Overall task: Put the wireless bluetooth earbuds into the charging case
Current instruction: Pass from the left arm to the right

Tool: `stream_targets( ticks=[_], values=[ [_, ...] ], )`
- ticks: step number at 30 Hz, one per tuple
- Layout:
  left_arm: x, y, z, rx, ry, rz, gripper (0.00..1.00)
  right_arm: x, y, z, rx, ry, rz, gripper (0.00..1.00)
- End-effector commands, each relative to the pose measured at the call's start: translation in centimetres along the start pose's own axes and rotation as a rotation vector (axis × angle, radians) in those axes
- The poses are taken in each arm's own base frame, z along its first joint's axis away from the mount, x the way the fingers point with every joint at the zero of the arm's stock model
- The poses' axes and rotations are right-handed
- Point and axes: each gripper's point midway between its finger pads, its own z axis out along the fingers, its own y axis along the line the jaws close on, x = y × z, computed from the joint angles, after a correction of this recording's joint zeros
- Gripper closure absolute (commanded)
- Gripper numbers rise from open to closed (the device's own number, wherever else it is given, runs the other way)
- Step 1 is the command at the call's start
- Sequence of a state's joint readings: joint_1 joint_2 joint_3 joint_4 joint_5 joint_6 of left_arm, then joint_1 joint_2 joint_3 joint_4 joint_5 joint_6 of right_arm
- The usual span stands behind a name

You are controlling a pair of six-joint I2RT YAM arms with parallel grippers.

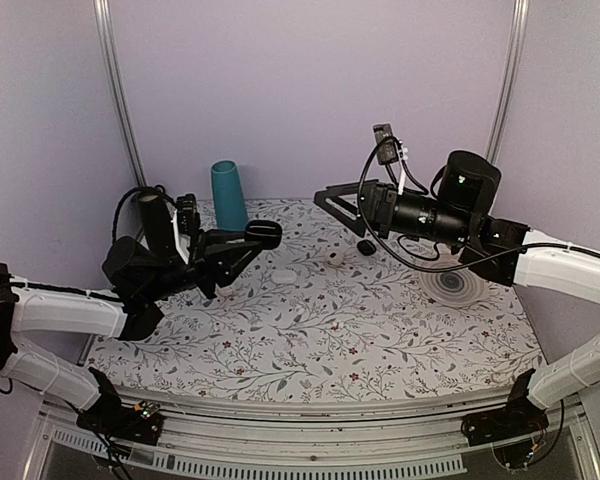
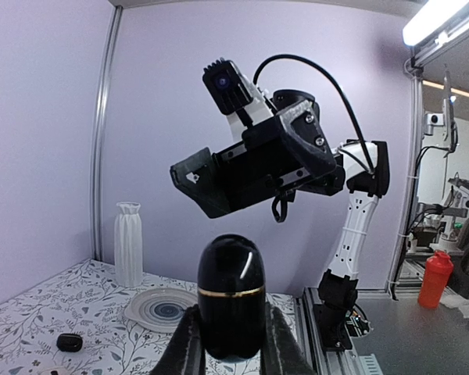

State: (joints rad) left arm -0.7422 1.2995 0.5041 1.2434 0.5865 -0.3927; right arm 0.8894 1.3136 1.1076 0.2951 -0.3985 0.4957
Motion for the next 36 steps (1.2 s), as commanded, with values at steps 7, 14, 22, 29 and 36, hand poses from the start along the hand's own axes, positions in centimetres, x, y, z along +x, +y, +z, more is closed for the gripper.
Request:
stream_targets(
  ticks=[7,14,22,29,36],
  values=[
    [-1.6,0.4,0.1,-0.045,-0.019,-0.024,1.00,-1.4,1.0,-1.1,-0.043,-0.107,-0.020,0.00],
    [-2.9,1.1,0.5,-0.062,-0.043,-0.124,1.00,-0.1,1.0,-0.6,-0.085,-0.076,-0.018,0.01],
    [-4.4,0.6,1.2,-0.013,-0.087,-0.256,1.00,1.4,1.9,1.4,-0.203,0.010,0.025,0.11],
    [-4.6,1.1,2.6,-0.018,-0.043,-0.335,1.00,2.3,2.0,3.6,-0.256,0.050,0.036,0.20],
    [-4.2,1.6,3.1,-0.039,-0.016,-0.368,1.00,2.0,2.5,4.7,-0.293,0.043,0.058,0.30]
  ],
)
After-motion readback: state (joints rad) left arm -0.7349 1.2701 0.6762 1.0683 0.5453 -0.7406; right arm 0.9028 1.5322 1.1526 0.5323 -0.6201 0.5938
